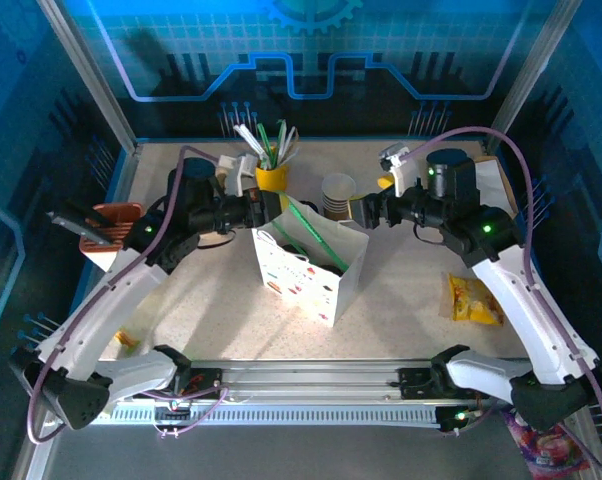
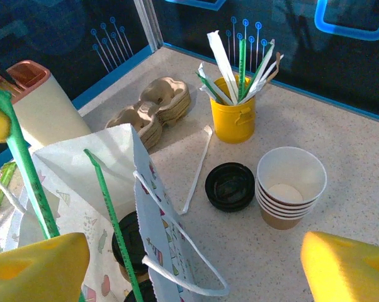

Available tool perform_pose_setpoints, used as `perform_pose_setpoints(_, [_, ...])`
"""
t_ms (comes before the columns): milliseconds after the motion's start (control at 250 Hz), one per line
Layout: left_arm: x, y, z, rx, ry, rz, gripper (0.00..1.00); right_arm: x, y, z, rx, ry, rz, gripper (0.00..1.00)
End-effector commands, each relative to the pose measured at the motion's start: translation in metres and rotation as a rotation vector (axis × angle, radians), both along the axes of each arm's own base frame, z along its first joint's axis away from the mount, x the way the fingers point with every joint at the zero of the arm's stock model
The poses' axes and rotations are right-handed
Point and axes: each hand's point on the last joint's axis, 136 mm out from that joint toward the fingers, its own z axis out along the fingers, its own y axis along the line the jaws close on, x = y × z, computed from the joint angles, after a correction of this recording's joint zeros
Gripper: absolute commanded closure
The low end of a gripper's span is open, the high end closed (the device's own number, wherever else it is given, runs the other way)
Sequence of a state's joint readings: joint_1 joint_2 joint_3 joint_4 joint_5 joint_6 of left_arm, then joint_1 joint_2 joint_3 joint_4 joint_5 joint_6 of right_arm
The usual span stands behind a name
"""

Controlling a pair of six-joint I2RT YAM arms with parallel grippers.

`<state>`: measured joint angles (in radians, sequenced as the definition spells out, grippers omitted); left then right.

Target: Pack the takeout coffee

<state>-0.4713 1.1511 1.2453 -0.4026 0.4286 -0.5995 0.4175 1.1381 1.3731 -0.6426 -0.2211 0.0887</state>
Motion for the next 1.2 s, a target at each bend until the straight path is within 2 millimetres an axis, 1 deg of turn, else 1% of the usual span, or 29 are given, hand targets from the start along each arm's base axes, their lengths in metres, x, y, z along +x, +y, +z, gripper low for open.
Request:
perform_pose_setpoints(0, [-0.004,-0.013,-0.009,-0.039,0.042,-0.058,0.91,0.005,0.001,-0.004,0.009,0.011,0.004,0.12])
perform_pose_setpoints(92, [-0.002,-0.016,-0.026,-0.021,0.087,-0.073,0.86,0.008,0.004,-0.007,0.012,0.024,0.009,0.12])
perform_pose_setpoints(164, [-0.002,-0.016,-0.035,0.013,0.099,-0.084,0.78,0.010,0.006,-0.008,0.014,0.031,0.015,0.12])
perform_pose_setpoints(296, [0.003,-0.008,-0.039,0.080,0.068,-0.064,0.63,0.013,0.008,-0.010,0.016,0.041,0.019,0.12])
perform_pose_setpoints(428, [0.009,0.006,-0.039,0.126,0.045,-0.030,0.58,0.014,0.009,-0.012,0.016,0.050,0.019,0.12])
perform_pose_setpoints(519, [0.015,0.015,-0.040,0.152,0.031,-0.001,0.57,0.016,0.010,-0.013,0.014,0.053,0.019,0.12])
perform_pose_setpoints(635, [0.015,0.023,-0.027,0.148,-0.029,0.011,0.51,0.020,0.009,-0.013,0.006,0.050,0.008,0.12])
perform_pose_setpoints(799, [0.017,0.041,0.005,0.112,-0.140,0.072,0.41,0.028,0.008,-0.010,0.007,0.039,-0.009,0.12])
perform_pose_setpoints(879, [0.018,0.046,0.016,0.080,-0.158,0.089,0.40,0.028,0.010,-0.006,0.022,0.032,-0.002,0.12])
perform_pose_setpoints(975, [0.016,0.047,0.023,0.073,-0.171,0.086,0.39,0.030,0.011,-0.005,0.026,0.026,-0.003,0.12])
perform_pose_setpoints(1015, [0.016,0.049,0.025,0.083,-0.180,0.093,0.39,0.033,0.007,-0.006,0.014,0.023,-0.023,0.12])
perform_pose_setpoints(1067, [0.017,0.056,0.027,0.111,-0.194,0.117,0.38,0.039,-0.003,-0.009,-0.009,0.019,-0.074,0.12])
perform_pose_setpoints(1135, [0.020,0.068,0.029,0.153,-0.199,0.163,0.37,0.052,-0.023,-0.018,-0.013,0.035,-0.159,0.12])
perform_pose_setpoints(1195, [0.023,0.078,0.029,0.180,-0.190,0.197,0.34,0.065,-0.045,-0.025,0.009,0.065,-0.233,0.12])
